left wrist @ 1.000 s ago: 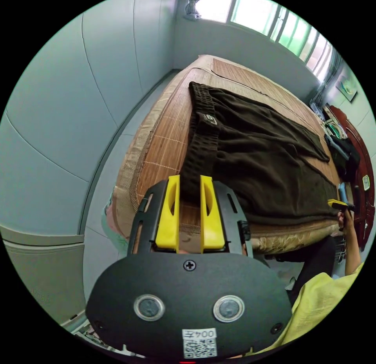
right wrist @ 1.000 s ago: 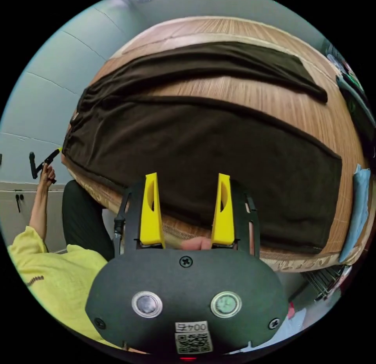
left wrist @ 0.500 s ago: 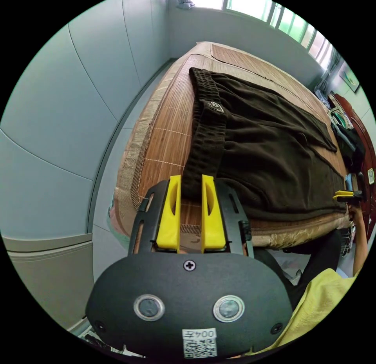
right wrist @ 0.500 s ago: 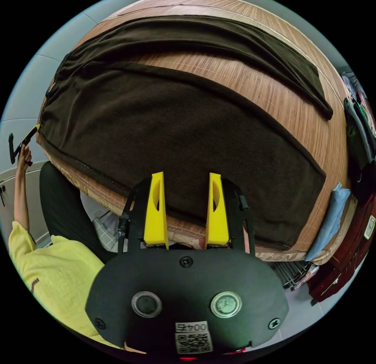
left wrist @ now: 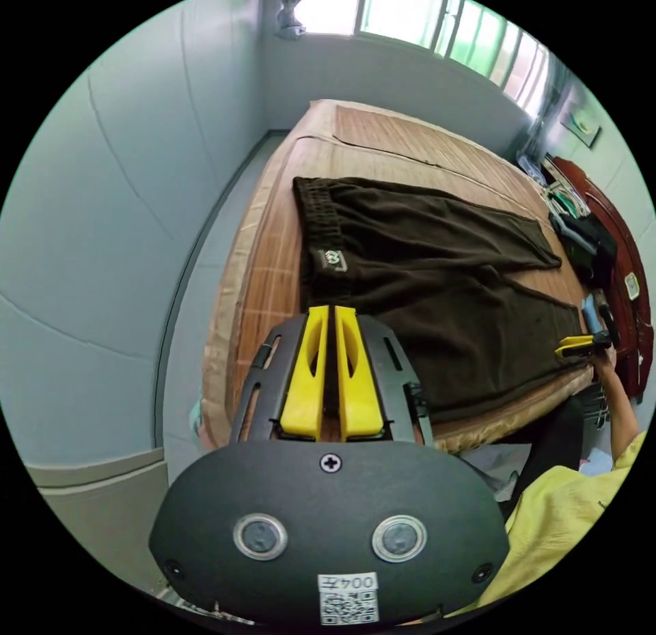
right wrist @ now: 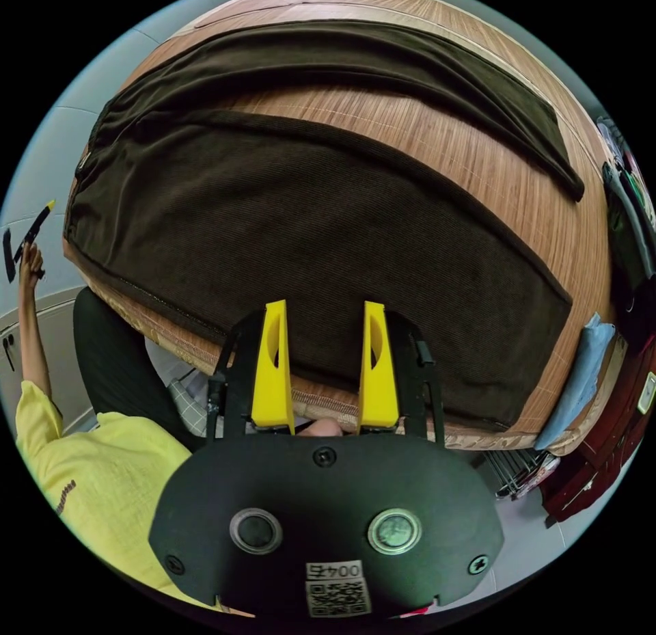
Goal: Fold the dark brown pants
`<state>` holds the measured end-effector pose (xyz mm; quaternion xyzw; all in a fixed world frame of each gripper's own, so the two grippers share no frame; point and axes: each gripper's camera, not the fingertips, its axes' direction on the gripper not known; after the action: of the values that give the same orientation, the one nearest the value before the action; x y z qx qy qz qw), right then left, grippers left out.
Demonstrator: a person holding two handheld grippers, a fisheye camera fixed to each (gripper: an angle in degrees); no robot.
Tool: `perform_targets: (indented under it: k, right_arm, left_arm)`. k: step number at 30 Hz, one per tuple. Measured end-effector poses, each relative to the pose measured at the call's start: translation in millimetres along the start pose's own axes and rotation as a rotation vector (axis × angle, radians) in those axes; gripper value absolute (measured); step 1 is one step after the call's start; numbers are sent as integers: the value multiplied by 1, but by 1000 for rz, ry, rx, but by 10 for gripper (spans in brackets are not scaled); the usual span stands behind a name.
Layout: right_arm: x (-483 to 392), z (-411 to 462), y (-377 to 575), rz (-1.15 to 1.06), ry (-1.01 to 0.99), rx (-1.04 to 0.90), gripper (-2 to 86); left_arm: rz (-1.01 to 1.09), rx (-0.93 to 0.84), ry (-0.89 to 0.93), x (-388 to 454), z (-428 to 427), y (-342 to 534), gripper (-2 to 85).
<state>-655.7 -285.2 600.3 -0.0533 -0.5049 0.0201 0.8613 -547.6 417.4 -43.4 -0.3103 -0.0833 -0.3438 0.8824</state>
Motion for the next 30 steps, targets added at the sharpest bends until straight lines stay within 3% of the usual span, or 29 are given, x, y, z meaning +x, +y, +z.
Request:
perform_targets:
  k: [17, 21, 24, 26, 30]
  right_arm:
    - [23, 20, -24, 15, -44, 28, 138]
    - [25, 23, -27, -5, -30, 27, 133]
    - [29, 23, -31, 11, -58, 8, 133]
    - [26, 25, -36, -8, -38, -15, 132]
    - [20, 27, -43, -17, 8, -44, 131]
  left_arm:
    - [264, -99, -95, 129, 106, -138, 31]
    - [255, -159, -243, 134, 133, -148, 39]
    - [122, -53, -269, 124, 120, -151, 23]
    - [134, 92, -173, 130, 98, -150, 16]
    - [240, -8, -91, 154, 116, -161, 20]
